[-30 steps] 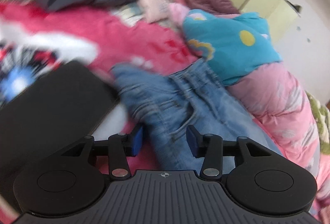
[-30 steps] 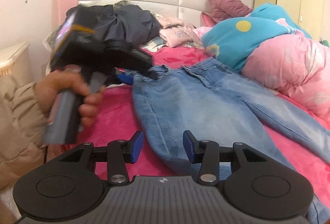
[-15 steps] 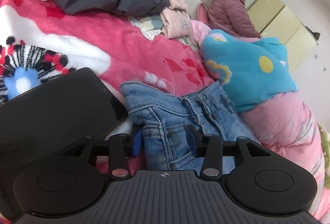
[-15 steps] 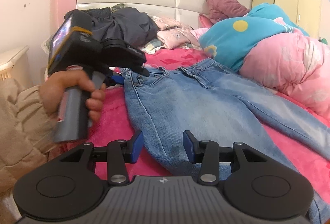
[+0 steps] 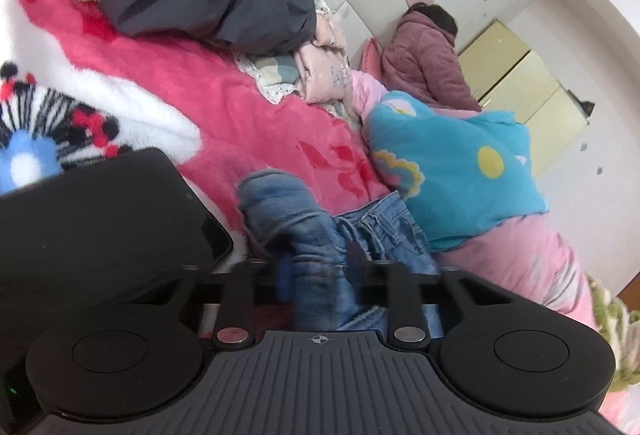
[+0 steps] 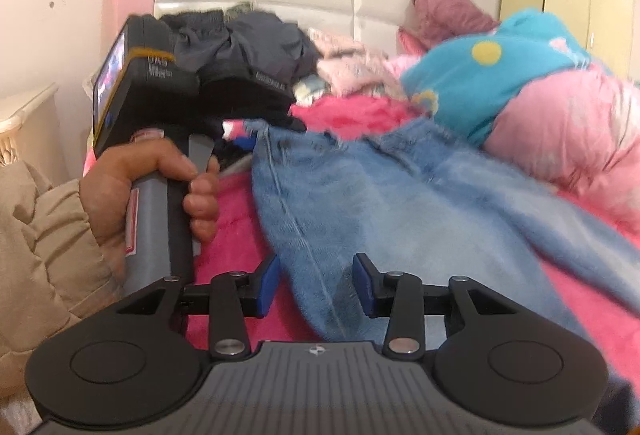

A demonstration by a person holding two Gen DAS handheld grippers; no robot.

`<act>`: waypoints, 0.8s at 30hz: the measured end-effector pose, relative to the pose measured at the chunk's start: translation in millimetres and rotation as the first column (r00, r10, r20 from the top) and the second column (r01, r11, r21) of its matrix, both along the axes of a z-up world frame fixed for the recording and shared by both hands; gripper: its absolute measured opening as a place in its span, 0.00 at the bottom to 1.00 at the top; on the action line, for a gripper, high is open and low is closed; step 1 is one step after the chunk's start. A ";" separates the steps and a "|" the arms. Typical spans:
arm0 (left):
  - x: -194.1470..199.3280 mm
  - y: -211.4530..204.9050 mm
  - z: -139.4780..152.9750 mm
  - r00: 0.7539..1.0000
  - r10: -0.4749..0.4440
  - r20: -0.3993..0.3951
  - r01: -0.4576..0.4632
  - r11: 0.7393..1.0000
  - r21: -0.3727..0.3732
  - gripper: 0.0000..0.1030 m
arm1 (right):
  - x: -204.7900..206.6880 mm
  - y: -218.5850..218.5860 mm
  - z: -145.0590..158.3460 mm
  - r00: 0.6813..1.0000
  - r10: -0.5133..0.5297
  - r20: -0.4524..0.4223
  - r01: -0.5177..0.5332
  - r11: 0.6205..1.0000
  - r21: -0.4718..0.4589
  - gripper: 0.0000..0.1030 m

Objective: Fold clothes

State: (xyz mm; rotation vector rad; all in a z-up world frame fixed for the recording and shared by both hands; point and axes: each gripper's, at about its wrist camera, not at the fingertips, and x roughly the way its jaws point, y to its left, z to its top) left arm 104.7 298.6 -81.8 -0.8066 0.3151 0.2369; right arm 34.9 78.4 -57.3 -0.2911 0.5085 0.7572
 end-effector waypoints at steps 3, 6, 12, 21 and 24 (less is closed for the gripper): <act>-2.0 1.3 3.7 1.000 0.004 0.003 -0.004 1.000 0.015 0.12 | 1.5 4.4 -5.0 0.999 -0.012 -0.034 0.011 1.000 -0.023 0.11; -3.2 0.7 13.1 1.000 0.003 0.013 -0.004 0.998 0.068 0.11 | 0.6 4.6 -2.2 0.999 -0.010 -0.041 0.009 1.000 -0.015 0.03; 1.2 -1.9 15.3 1.000 0.006 -0.030 -0.002 0.990 0.138 0.11 | 0.5 6.8 2.4 0.998 0.013 -0.062 -0.013 1.000 -0.005 0.03; -4.0 6.2 10.6 1.000 0.008 -0.030 -0.005 0.994 0.105 0.16 | -5.6 11.7 -5.4 0.997 0.009 -0.074 -0.011 1.000 -0.029 0.24; -8.8 5.3 12.1 1.000 0.015 -0.012 -0.014 0.994 0.110 0.17 | -14.7 6.5 -3.2 0.997 0.021 -0.079 -0.023 0.999 -0.023 0.31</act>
